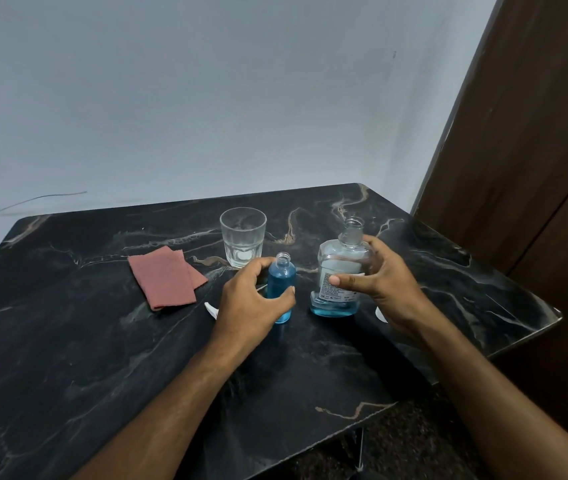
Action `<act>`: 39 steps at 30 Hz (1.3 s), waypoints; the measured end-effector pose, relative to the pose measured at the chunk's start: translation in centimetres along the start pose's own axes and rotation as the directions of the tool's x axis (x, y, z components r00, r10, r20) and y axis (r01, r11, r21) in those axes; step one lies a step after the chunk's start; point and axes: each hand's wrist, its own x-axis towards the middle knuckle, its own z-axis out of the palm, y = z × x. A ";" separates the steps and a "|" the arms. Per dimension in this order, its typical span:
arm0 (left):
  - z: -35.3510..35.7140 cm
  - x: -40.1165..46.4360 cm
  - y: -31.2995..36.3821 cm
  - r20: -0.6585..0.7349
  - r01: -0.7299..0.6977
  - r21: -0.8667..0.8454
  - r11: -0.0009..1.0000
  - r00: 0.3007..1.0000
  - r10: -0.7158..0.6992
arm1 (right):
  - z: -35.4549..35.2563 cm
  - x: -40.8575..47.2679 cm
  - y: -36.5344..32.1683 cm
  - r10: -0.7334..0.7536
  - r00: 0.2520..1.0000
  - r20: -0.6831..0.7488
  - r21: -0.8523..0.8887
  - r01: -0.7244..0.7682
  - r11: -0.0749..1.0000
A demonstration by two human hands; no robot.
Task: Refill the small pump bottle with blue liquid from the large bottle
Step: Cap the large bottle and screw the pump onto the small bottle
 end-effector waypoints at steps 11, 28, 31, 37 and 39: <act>0.0 -0.1 -0.2 0.037 -0.053 -0.055 0.997 0.998 0.055 | -2.3 -1.8 -1.5 -0.078 0.997 -0.004 -0.326 0.073 0.942; 0.1 0.9 5.6 0.142 -0.372 0.355 0.858 0.928 0.344 | -5.7 -3.3 -0.1 -0.081 0.990 -0.120 -0.876 -0.067 0.477; 0.9 2.0 6.9 0.170 -0.371 0.397 0.839 0.929 0.330 | -5.2 -3.1 -2.8 -0.169 0.974 -0.149 -0.728 0.008 0.685; 1.8 3.5 7.4 0.120 -0.324 0.406 0.855 0.946 0.301 | -3.3 -2.5 -9.3 -0.342 0.936 -0.088 -0.720 0.177 0.671; 2.0 3.5 7.4 0.095 -0.308 0.398 0.864 0.951 0.295 | -2.8 -2.0 -10.8 -0.333 0.943 0.009 -0.837 0.189 0.514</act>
